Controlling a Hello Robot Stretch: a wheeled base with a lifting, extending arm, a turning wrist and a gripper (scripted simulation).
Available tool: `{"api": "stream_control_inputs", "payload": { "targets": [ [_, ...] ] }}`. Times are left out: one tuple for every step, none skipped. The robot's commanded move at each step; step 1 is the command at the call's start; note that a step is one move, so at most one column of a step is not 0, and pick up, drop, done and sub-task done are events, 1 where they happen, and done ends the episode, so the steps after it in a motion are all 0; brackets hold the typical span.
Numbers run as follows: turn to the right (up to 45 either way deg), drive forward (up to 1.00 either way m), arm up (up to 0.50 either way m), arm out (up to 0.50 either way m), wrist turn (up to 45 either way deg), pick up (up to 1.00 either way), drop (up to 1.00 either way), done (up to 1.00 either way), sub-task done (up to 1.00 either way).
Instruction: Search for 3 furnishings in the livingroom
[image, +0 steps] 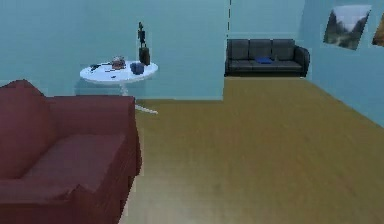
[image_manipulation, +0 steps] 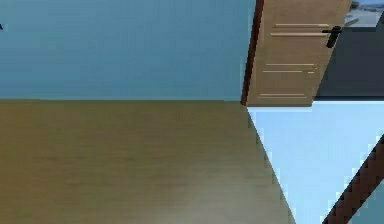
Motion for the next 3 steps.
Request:
{"api": "stream_control_inputs", "payload": {
  "targets": [
    [-39.0, 0.0, 0.0, 0.0, 0.0, 0.0, 0.0, 0.0, 0.0],
    [0.0, 0.0, 0.0, 0.0, 0.0, 0.0, 0.0, 0.0, 1.0],
    [45.0, 0.0, 0.0, 0.0, 0.0, 0.0, 0.0, 0.0, 0.0]
  ]
}}
